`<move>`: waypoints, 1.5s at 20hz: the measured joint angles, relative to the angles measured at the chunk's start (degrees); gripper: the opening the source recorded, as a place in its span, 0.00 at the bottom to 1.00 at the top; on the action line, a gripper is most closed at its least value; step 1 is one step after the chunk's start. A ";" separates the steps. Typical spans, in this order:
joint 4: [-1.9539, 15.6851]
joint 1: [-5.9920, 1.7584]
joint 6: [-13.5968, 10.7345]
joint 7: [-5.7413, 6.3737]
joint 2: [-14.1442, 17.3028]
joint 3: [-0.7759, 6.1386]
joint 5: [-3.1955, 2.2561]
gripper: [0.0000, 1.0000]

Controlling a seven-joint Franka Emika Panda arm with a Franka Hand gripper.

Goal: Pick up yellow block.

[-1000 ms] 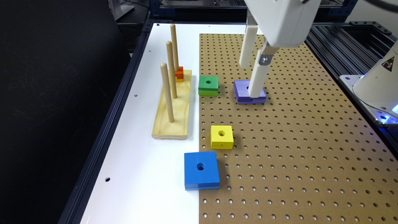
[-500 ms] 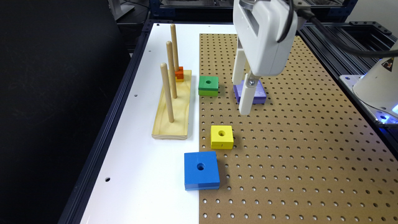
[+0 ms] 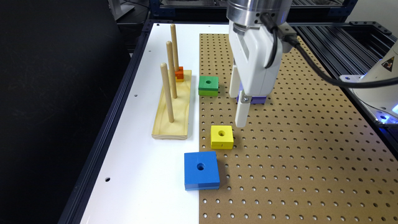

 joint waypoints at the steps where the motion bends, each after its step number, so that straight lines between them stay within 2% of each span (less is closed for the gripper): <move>1: 0.07 0.00 0.00 0.00 0.00 0.01 0.00 1.00; 11: 1.87 0.02 0.16 0.00 1.30 0.04 -0.01 1.00; 16: 1.96 0.00 3.93 0.00 5.33 -0.07 -0.60 1.00; 24: 2.45 -0.01 4.63 0.00 6.86 -0.11 -0.86 1.00; 28: 2.58 -0.01 8.07 0.00 10.62 -0.46 -1.53 1.00; 30: 2.81 -0.01 8.89 0.00 11.59 -0.61 -1.82 1.00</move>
